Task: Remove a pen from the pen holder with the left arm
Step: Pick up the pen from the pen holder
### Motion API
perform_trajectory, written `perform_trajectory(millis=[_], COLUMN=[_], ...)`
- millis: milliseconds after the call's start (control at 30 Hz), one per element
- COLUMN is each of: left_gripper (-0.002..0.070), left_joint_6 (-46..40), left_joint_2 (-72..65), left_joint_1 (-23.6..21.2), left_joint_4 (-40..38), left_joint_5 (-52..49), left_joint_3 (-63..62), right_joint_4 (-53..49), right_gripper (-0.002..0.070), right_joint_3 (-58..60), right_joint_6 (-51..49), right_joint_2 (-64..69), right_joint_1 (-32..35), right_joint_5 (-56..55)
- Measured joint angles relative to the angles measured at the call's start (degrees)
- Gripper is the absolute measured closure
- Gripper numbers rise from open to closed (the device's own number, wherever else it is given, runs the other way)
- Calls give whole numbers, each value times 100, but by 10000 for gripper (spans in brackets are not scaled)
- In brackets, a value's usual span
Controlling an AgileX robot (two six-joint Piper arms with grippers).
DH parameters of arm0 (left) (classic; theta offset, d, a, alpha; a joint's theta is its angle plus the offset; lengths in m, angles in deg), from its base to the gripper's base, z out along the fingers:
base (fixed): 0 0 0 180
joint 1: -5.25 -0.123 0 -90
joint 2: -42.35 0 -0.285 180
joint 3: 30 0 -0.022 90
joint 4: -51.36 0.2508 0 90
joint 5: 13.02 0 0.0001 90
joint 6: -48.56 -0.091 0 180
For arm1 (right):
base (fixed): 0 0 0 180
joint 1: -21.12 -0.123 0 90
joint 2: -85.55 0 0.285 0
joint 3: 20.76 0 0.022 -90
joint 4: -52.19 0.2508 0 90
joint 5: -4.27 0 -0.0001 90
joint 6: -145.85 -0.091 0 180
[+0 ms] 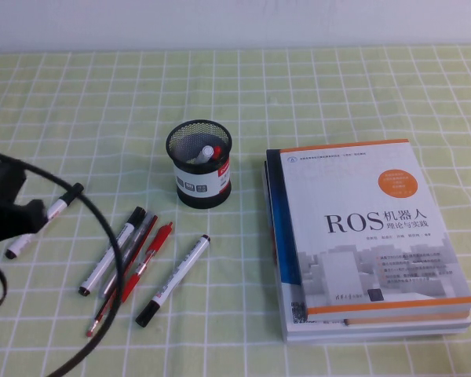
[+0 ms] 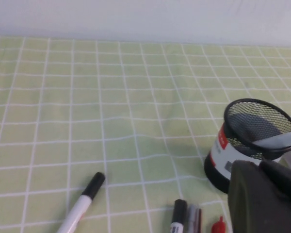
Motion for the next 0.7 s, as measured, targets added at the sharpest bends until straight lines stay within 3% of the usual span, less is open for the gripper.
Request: perform_trajectory(millis=[233,700], left_gripper=[677,675], left_joint_6=[-128,-128], left_joint_2=[-1040,-2229], left_joint_1=[1043,2488], left_joint_4=[-28,441], left_joint_5=[614,2051], left_joint_3=[-318,-318], right_joint_4=[0,0], right_gripper=[688,689], right_joint_3=[0,0], right_joint_6=[0,0], right_joint_2=[0,0], right_joint_1=[0,0], right_joint_5=[0,0])
